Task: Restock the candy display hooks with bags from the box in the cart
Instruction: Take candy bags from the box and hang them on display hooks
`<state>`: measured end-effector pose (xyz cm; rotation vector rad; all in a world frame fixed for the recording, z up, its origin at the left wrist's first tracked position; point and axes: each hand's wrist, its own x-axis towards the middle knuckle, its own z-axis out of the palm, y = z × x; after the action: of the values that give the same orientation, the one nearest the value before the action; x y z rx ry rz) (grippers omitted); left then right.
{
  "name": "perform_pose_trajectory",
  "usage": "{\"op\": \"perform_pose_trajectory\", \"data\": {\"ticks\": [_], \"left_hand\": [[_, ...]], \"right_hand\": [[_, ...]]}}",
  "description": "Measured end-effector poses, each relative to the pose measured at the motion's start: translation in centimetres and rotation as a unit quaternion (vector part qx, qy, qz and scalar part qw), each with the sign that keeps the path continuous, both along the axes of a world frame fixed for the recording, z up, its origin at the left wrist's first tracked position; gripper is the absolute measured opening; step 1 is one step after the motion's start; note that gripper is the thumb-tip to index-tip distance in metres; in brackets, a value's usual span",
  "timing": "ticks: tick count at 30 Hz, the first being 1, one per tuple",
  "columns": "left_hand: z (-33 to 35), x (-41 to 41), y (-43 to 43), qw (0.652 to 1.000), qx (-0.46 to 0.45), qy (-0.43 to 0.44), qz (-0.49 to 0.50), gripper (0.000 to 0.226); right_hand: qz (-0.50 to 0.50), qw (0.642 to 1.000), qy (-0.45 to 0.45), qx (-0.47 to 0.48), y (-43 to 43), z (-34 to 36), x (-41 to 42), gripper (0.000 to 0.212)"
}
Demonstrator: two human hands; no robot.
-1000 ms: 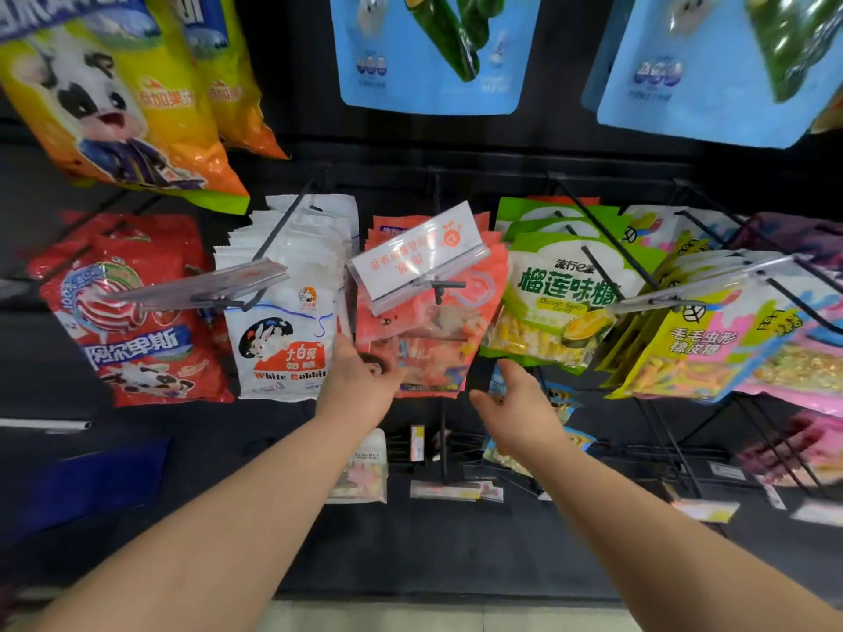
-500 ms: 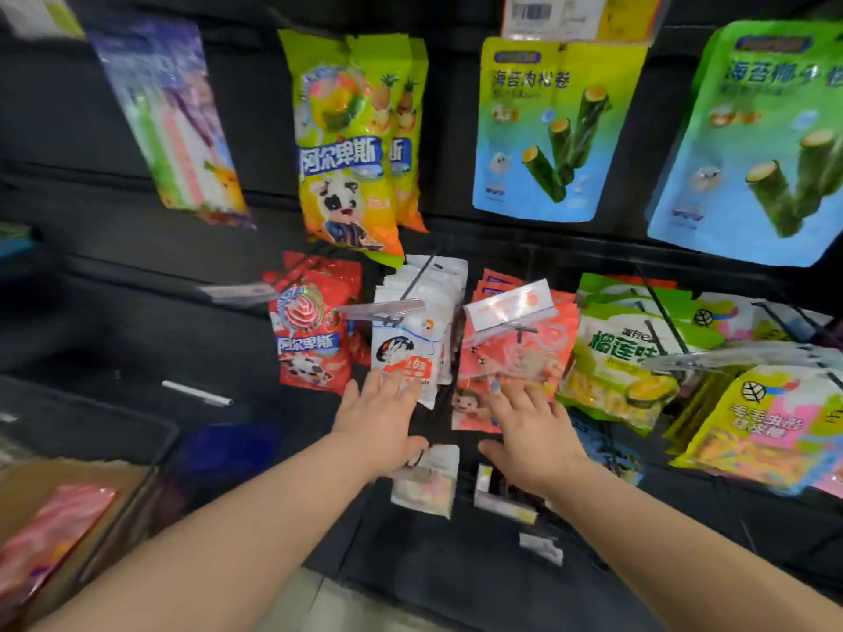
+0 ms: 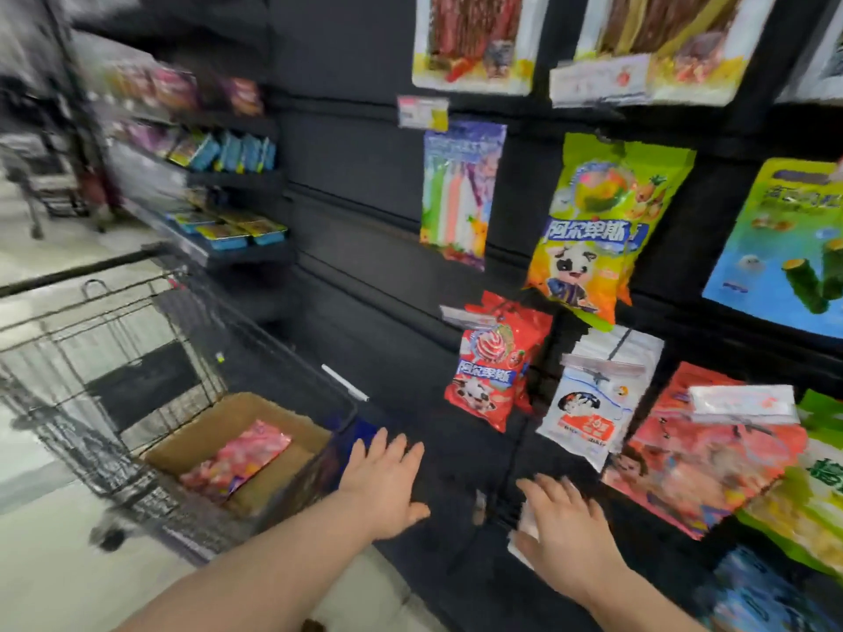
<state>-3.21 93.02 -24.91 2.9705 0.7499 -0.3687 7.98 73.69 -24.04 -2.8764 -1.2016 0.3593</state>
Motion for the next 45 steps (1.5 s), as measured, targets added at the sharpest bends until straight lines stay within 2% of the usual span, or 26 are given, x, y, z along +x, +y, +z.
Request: {"op": "perform_pose_trajectory", "data": {"ticks": [12, 20, 32, 36, 45], "left_hand": [[-1.2, -22.6, 15.6, 0.993, 0.019, -0.001, 0.12, 0.088], [-2.4, -31.2, 22.2, 0.985, 0.016, -0.008, 0.172, 0.087], [-3.9, -31.0, 29.4, 0.982, -0.005, 0.016, 0.186, 0.083], [-4.5, -28.9, 34.0, 0.982, -0.003, 0.043, 0.186, 0.083], [-6.9, -21.1, 43.2, 0.976, -0.047, 0.097, 0.187, 0.082]], "right_hand": [[0.12, 0.992, 0.026, 0.004, 19.5, -1.4, -16.6, 0.064], [0.158, 0.986, 0.046, -0.003, 27.5, -2.4, -23.9, 0.065], [0.157, 0.983, 0.079, -0.047, 36.6, -6.2, -22.5, 0.063], [0.174, 0.979, 0.083, -0.067, 41.6, -8.1, -20.5, 0.057], [0.167, 0.972, 0.131, -0.106, 49.5, -10.6, -12.7, 0.061]]}}
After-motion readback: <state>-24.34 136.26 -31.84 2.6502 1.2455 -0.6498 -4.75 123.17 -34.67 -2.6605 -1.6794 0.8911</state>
